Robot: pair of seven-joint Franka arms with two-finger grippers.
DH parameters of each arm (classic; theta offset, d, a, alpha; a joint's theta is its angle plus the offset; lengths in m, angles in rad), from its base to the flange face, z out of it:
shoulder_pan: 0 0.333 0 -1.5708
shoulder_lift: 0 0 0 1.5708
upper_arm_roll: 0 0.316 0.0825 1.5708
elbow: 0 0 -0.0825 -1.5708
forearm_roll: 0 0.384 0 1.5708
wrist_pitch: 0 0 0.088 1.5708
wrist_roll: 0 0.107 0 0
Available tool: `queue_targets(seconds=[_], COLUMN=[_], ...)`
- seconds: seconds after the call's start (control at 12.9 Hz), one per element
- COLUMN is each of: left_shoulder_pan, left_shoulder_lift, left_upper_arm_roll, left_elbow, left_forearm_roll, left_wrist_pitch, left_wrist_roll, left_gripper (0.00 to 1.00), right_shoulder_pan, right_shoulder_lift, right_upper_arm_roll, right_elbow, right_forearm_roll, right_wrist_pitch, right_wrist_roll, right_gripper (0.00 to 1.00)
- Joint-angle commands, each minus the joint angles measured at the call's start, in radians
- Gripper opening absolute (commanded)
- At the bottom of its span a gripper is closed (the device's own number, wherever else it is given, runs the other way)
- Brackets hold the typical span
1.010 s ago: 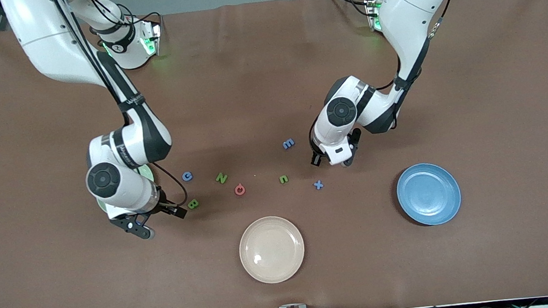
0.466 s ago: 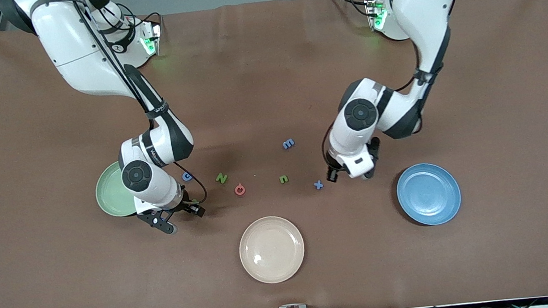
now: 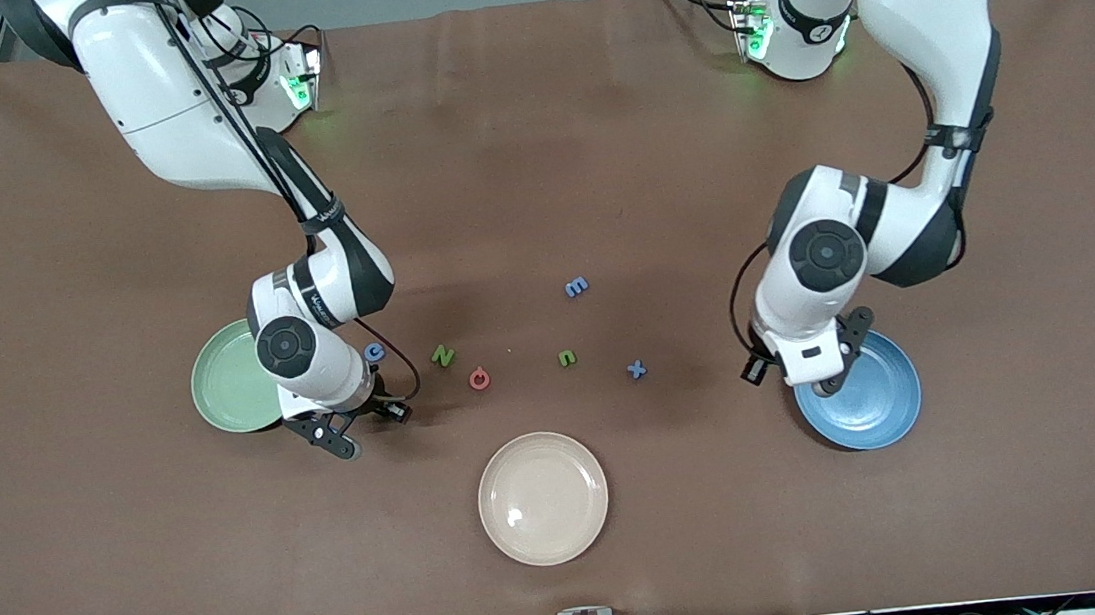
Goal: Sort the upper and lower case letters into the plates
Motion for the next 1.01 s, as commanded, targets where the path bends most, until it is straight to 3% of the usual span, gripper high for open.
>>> queue_targets(seconds=[0.0,0.16,0.23,0.47,0.54,0.62,0.78,0.93], left_shoulder_pan=[0.108,0.165,0.188,0.265,0.277,0.276,0.259,0.234], left_shoulder_lift=[-0.006,0.034,0.046,0.094,0.097,0.091,0.079,0.077], left_upper_arm_roll=[-0.01,-0.011,-0.011,-0.011,-0.011,-0.01,-0.017,-0.074], left_elbow=[-0.003,-0.001,0.0,0.003,0.0,0.0,0.003,0.003], left_forearm_roll=[0.02,0.018,0.018,0.021,0.021,0.02,0.008,-0.009], left_wrist_pitch=[-0.035,-0.025,-0.016,0.026,0.027,0.026,0.021,0.02], left_wrist_roll=[0.121,0.214,0.23,0.3,0.349,0.354,0.339,0.304], left_gripper=[0.0,0.0,0.0,0.26,0.52,1.0,1.0,1.0], right_shoulder_pan=[0.005,0.002,-0.002,-0.03,-0.056,-0.084,-0.14,-0.191], right_shoulder_lift=[-0.011,-0.017,-0.021,-0.075,-0.109,-0.144,-0.218,-0.295], right_upper_arm_roll=[0.0,0.0,0.0,0.0,0.0,0.0,-0.002,-0.002], right_elbow=[-0.036,-0.05,-0.048,-0.024,-0.013,-0.011,-0.025,-0.088], right_forearm_roll=[0.007,0.007,0.007,0.006,0.006,0.007,0.007,0.007], right_wrist_pitch=[0.015,0.01,0.007,-0.098,-0.165,-0.222,-0.328,-0.368], right_wrist_roll=[0.016,0.014,0.01,-0.031,-0.085,-0.137,-0.253,-0.352], right_gripper=[0.3,0.04,0.01,0.0,0.0,0.0,0.0,0.0])
